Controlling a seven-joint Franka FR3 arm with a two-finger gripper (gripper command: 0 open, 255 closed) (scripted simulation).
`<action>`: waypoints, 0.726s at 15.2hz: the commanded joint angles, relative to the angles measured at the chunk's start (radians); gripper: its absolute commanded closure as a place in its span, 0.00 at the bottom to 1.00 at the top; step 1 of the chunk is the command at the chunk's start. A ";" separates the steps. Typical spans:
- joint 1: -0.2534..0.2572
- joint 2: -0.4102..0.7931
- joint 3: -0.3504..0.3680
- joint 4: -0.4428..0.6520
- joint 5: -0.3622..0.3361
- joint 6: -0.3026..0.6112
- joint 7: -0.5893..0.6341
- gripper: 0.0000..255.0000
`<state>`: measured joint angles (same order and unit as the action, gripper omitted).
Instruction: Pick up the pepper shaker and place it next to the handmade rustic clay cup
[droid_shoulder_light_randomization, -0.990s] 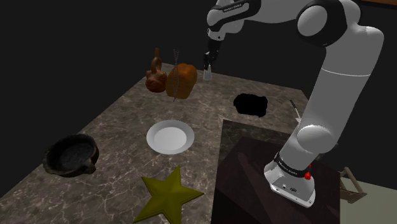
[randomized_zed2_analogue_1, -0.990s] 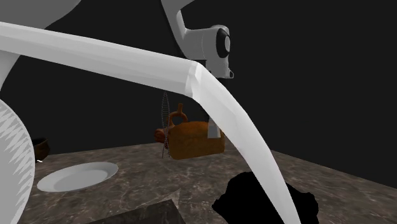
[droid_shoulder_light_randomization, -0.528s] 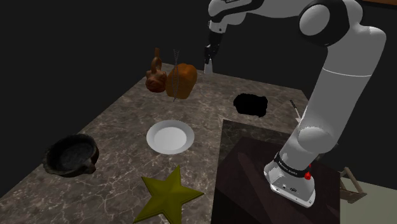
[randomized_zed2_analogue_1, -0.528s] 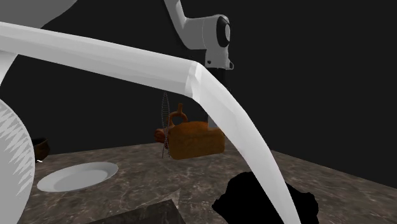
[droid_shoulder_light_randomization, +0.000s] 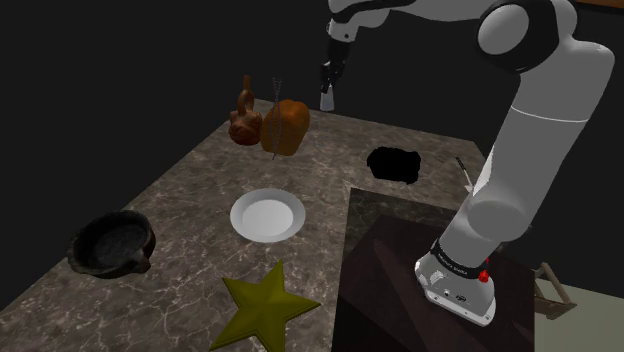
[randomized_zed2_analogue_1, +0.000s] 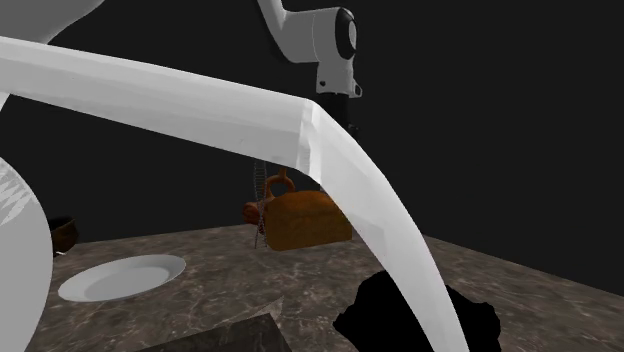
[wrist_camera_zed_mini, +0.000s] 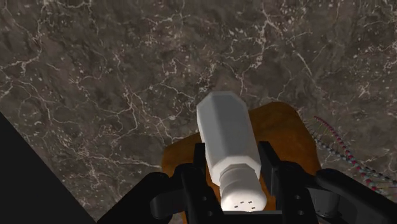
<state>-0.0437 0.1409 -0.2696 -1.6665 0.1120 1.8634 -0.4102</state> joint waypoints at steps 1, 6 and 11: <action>0.026 -0.025 0.017 -0.026 -0.012 0.006 0.045 1.00; 0.093 -0.083 0.067 -0.099 -0.038 0.030 0.166 1.00; 0.155 -0.116 0.123 -0.140 -0.055 0.046 0.287 1.00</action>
<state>0.0988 0.0306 -0.1583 -1.7956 0.0604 1.9029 -0.1494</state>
